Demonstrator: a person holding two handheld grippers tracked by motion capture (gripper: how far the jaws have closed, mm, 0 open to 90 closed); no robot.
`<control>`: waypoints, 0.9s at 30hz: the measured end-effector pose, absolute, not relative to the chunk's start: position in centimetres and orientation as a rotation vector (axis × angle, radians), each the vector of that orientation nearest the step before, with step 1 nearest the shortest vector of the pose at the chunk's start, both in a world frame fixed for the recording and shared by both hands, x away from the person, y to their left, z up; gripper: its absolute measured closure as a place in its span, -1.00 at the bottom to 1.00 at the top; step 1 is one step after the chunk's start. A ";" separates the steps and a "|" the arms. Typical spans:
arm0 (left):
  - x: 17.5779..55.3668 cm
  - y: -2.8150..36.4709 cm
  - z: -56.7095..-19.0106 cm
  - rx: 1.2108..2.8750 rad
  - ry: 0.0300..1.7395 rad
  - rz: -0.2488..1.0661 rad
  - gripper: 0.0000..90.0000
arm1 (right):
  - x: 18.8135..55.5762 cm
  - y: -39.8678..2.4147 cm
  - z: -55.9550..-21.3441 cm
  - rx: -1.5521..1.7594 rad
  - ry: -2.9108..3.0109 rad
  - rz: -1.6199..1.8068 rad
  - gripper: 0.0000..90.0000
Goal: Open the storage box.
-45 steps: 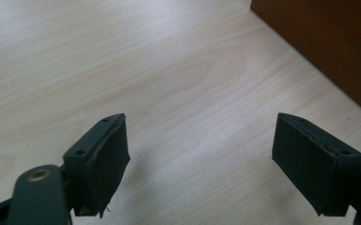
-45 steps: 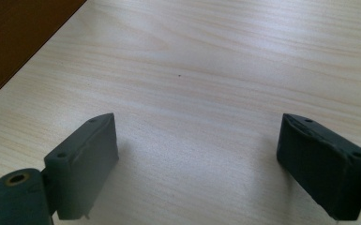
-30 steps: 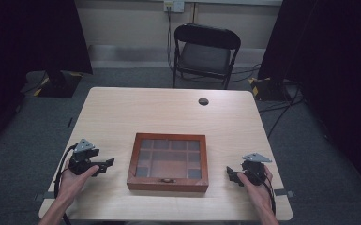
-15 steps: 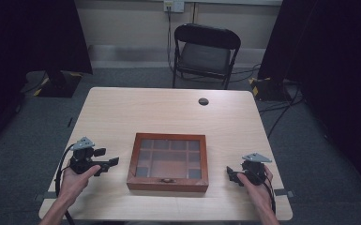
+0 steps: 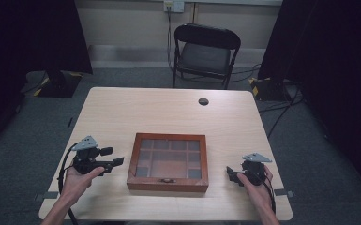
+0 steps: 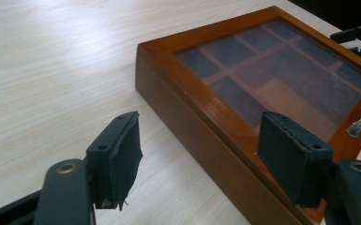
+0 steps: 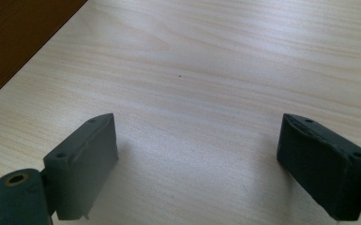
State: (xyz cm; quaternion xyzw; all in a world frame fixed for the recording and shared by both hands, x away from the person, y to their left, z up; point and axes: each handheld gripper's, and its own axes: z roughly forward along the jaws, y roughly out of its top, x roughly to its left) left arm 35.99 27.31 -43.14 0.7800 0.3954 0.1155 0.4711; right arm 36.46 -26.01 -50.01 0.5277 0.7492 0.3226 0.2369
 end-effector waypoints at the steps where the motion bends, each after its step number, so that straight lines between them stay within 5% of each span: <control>1: 35.9 27.0 -43.0 1.912 0.957 0.283 -0.33 | 36.5 -26.0 -50.0 1.446 2.054 0.884 -0.74; 27: 36.5 22.7 -40.7 1.989 0.788 0.252 -0.23 | 36.5 -26.0 -50.0 1.443 2.058 0.884 -0.74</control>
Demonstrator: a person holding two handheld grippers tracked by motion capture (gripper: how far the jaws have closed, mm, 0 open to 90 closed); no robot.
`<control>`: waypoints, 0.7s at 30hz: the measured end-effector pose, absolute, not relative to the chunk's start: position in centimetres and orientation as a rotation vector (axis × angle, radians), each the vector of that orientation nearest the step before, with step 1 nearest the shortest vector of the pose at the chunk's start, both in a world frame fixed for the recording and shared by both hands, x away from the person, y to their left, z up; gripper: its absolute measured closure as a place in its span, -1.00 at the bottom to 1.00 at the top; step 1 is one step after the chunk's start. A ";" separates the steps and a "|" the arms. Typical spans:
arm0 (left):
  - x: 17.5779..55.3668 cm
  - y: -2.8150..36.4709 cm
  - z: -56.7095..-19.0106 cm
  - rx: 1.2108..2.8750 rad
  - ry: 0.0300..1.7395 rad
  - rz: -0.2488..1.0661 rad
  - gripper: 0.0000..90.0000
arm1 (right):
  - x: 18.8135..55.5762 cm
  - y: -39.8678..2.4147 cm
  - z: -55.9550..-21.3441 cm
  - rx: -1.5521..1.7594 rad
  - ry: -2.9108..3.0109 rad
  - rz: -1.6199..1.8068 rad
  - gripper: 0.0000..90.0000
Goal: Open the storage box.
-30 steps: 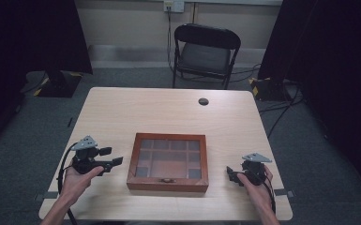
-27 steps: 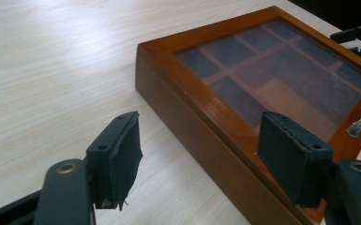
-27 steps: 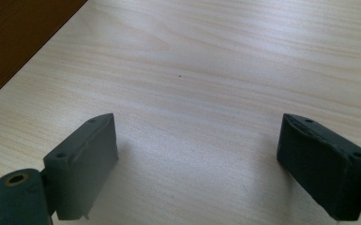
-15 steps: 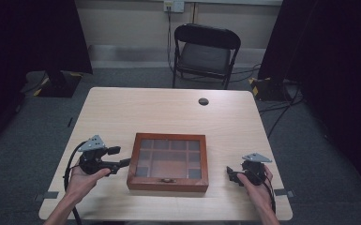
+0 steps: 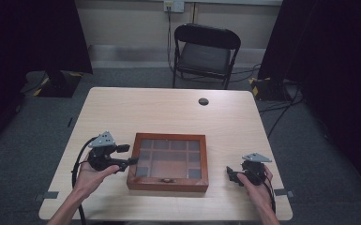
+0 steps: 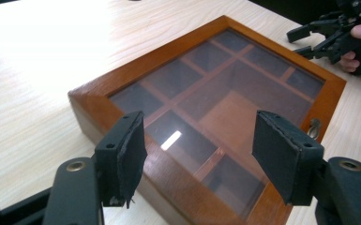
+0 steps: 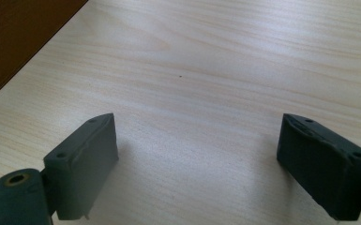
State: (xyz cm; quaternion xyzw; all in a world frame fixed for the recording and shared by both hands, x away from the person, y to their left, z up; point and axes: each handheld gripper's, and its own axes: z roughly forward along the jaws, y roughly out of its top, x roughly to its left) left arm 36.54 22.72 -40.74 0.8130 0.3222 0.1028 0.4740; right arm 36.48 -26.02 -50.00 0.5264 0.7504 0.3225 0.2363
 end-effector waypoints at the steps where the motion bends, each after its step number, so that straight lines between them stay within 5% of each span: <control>1: 36.6 22.6 -40.6 1.985 0.783 0.254 -0.23 | 36.5 -26.0 -50.0 1.444 2.058 0.884 -0.74; 21: 36.5 18.1 -41.0 2.058 0.678 0.208 -0.16 | 36.5 -26.1 -50.0 1.423 2.075 0.895 -0.71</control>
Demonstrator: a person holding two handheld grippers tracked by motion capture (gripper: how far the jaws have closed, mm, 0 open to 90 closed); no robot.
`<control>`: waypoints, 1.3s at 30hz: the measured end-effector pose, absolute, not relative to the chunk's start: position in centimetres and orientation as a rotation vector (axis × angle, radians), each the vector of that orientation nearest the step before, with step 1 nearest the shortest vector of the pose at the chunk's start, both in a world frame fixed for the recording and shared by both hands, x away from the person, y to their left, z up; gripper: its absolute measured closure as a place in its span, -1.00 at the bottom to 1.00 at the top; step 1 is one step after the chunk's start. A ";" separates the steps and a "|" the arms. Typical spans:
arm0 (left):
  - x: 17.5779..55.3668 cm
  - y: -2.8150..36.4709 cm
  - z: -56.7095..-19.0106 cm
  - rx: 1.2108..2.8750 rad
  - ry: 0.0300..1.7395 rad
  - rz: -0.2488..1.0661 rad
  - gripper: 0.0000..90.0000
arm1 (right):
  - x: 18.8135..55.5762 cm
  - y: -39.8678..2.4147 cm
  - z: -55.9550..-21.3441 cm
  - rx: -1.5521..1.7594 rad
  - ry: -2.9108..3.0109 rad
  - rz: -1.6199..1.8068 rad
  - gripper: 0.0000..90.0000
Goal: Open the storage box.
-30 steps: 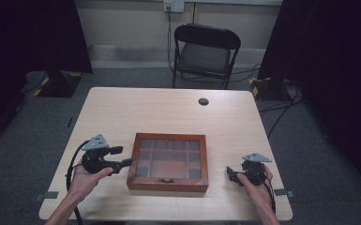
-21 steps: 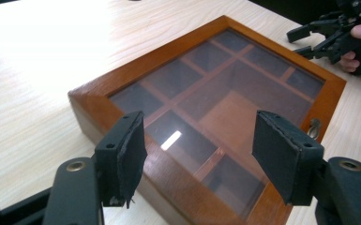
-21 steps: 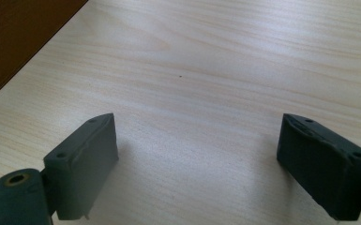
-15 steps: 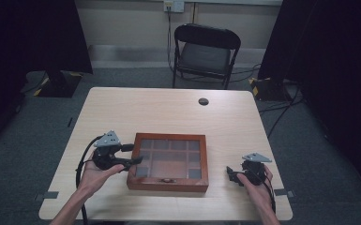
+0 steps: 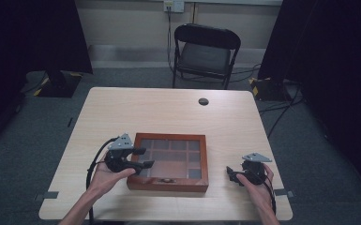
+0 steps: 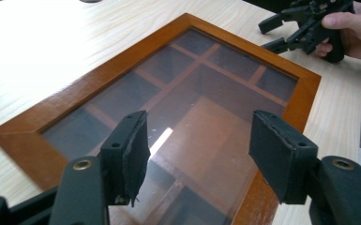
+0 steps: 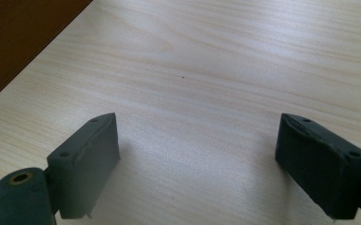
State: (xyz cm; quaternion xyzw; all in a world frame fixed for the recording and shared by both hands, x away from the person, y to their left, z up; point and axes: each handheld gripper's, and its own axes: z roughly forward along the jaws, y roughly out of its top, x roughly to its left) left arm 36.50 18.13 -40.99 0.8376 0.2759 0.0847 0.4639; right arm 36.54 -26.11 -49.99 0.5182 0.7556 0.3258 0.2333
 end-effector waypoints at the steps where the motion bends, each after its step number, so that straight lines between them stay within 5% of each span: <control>1: 36.4 17.6 -41.0 2.064 0.666 0.200 -0.16 | 36.5 -26.1 -50.0 1.426 2.073 0.896 -0.71; 13: 35.9 14.5 -41.6 2.122 0.567 0.157 -0.09 | 36.5 -26.1 -50.0 1.427 2.073 0.896 -0.72; 30: 35.2 12.7 -42.9 2.185 0.417 0.036 0.55 | 36.5 -26.1 -50.0 1.427 2.074 0.896 -0.72; 39: 35.3 12.3 -43.7 2.219 0.389 -0.004 0.72 | 36.5 -26.1 -50.0 1.427 2.074 0.896 -0.72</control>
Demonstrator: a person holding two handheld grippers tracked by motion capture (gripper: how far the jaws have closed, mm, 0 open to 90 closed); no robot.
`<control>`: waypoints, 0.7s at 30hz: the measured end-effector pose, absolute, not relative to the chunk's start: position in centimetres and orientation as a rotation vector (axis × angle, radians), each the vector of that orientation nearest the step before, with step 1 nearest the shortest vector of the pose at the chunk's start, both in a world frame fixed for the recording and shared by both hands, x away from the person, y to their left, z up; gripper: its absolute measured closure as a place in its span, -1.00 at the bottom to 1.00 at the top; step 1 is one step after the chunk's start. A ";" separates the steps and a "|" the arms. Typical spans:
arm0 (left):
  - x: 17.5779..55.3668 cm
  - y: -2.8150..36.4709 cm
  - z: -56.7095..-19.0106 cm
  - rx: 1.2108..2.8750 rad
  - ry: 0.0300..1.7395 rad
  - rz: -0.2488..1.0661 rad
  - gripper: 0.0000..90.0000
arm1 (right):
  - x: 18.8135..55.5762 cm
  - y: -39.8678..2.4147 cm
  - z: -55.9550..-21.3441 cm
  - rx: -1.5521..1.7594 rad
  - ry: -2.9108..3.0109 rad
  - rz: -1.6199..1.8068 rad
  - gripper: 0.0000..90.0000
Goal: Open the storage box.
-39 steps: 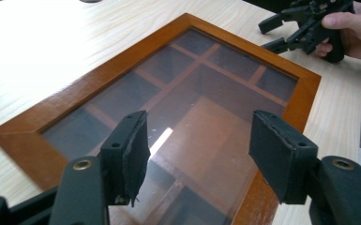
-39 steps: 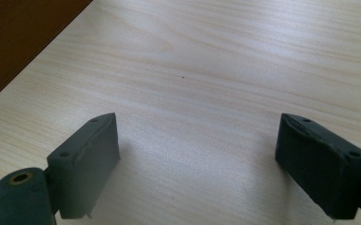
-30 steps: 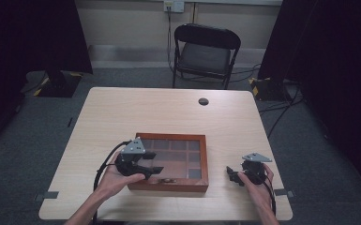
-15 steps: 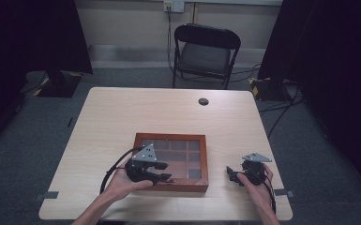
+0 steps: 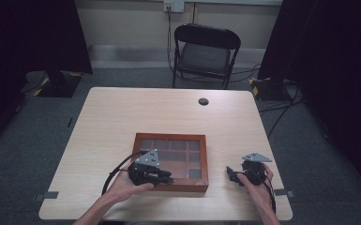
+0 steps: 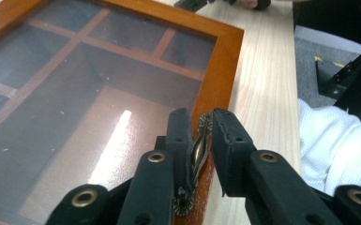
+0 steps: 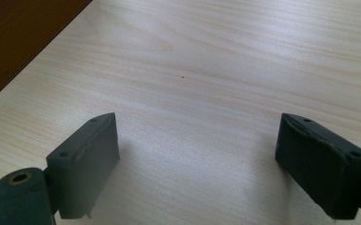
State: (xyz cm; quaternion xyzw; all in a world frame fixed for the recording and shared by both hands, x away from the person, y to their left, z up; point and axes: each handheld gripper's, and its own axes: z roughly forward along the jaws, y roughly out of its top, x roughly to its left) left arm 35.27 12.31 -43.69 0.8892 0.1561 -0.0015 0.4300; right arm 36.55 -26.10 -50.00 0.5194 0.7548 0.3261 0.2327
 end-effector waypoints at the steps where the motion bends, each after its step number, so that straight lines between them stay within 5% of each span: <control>1: 35.3 12.3 -43.7 2.219 0.389 -0.004 0.73 | 36.6 -26.1 -50.0 1.427 2.074 0.896 -0.72; 21: 34.9 11.6 -43.9 2.224 0.379 0.018 0.80 | 36.6 -26.1 -50.0 1.427 2.074 0.896 -0.72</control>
